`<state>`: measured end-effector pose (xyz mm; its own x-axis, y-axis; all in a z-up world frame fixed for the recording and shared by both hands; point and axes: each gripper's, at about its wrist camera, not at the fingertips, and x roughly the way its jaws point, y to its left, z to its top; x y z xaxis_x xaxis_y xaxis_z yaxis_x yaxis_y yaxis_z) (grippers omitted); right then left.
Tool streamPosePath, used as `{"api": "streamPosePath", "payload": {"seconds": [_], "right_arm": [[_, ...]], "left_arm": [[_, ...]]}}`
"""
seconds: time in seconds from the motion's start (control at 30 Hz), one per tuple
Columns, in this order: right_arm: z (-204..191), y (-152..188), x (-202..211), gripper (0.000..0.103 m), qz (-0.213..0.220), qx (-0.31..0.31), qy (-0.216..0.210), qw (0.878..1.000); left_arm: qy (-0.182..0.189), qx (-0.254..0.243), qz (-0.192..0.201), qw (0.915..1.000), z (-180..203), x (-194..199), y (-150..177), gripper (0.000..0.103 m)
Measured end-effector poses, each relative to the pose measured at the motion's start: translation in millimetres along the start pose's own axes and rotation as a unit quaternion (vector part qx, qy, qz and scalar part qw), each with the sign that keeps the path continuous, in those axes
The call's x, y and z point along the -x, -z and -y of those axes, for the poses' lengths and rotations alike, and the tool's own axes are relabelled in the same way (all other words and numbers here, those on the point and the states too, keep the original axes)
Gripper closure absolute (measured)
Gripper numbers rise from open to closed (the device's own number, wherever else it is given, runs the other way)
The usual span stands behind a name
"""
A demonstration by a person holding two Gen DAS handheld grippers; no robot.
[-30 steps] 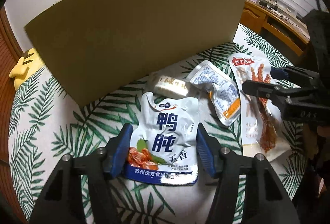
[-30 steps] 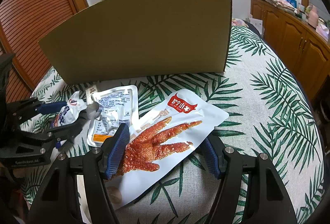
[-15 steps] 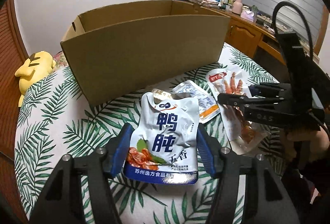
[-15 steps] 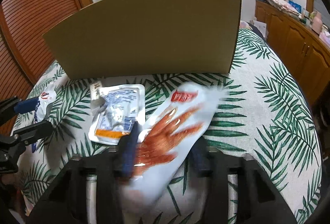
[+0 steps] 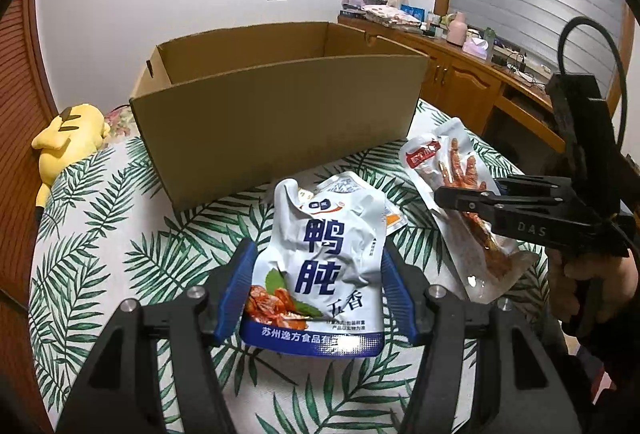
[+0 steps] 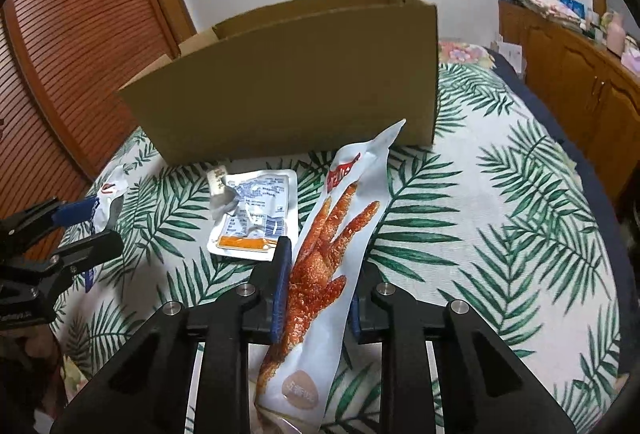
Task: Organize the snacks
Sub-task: 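Carry both packs over the box and release them inside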
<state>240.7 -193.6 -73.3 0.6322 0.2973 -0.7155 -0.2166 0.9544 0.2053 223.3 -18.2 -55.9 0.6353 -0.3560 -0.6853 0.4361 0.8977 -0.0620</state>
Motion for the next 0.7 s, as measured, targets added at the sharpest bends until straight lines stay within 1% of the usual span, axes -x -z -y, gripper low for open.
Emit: {"api": "streamPosePath", "payload": {"seconds": [0.17, 0.27, 0.47, 0.7], "right_arm": [[3.7, -5.5, 23.9, 0.082, 0.027, 0.001, -0.007, 1.000], [-1.0, -15.8, 37.0, 0.082, 0.043, 0.013, -0.009, 0.999], [-8.7, -55.2, 60.4, 0.082, 0.076, 0.050, -0.007, 0.996], [-13.3, -107.2, 75.6, 0.082, 0.104, 0.079, -0.007, 0.991]], "left_arm": [[-0.006, -0.005, 0.013, 0.9999, 5.8, 8.5, -9.3, 0.042], [-0.011, -0.008, 0.024, 0.9996, 7.5, 14.2, -20.8, 0.042], [-0.023, -0.011, 0.046, 0.9986, 6.4, 19.4, -50.7, 0.042], [-0.025, 0.001, 0.061, 0.9978, -8.5, 20.1, -83.1, 0.042]]}}
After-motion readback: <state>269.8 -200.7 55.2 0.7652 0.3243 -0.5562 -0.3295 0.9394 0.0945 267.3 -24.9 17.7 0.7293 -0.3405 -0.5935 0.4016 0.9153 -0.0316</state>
